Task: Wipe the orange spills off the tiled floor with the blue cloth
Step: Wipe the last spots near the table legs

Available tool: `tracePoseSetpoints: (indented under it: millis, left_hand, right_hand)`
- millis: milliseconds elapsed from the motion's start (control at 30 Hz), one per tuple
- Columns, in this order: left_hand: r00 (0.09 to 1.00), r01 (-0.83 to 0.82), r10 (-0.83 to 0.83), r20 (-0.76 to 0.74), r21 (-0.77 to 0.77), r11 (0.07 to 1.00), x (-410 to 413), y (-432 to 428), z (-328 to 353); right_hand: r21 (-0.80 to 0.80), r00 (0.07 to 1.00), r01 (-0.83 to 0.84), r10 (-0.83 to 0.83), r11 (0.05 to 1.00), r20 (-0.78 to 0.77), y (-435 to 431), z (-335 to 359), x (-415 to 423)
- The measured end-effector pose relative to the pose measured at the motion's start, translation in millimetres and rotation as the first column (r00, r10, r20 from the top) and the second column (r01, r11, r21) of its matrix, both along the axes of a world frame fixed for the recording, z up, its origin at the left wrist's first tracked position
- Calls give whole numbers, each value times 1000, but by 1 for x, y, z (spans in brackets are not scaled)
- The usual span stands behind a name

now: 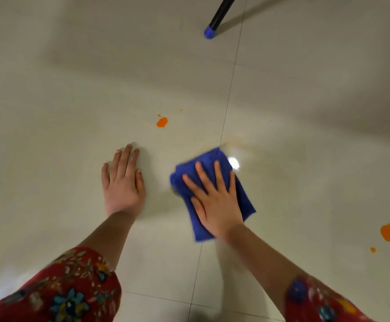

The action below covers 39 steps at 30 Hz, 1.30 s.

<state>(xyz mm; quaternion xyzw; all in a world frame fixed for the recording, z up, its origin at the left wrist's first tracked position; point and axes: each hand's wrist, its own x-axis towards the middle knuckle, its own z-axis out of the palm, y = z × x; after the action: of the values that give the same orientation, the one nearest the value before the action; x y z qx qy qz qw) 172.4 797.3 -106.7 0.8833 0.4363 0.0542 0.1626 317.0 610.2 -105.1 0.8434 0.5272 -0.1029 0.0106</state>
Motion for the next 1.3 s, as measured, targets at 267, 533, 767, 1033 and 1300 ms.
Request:
tracePoseSetpoints:
  millis: [267,533,767,1033,1300]
  left_hand:
    - [1000,0,0,-8,-12,1000,0,-1,-1]
    - [1000,-5,4,-11,-18,1000,0,-2,1]
    - [1000,-4,4,-21,1,1000,0,0,-3]
    - [999,-1,1,-52,10,1000,1,0,-3]
    - [998,6,-5,-68,13,1000,2,1,0]
  right_hand:
    - [54,935,353,-354,934,13,-8,-2,69]
    - [71,1000,-19,21,997,-17,-27,-5,46]
    - [115,979,201,-203,973,4,82,-7,60]
    - [73,926,371,-374,926,41,83,-3,130]
    - [112,994,-107,106,988,15,203,-2,85]
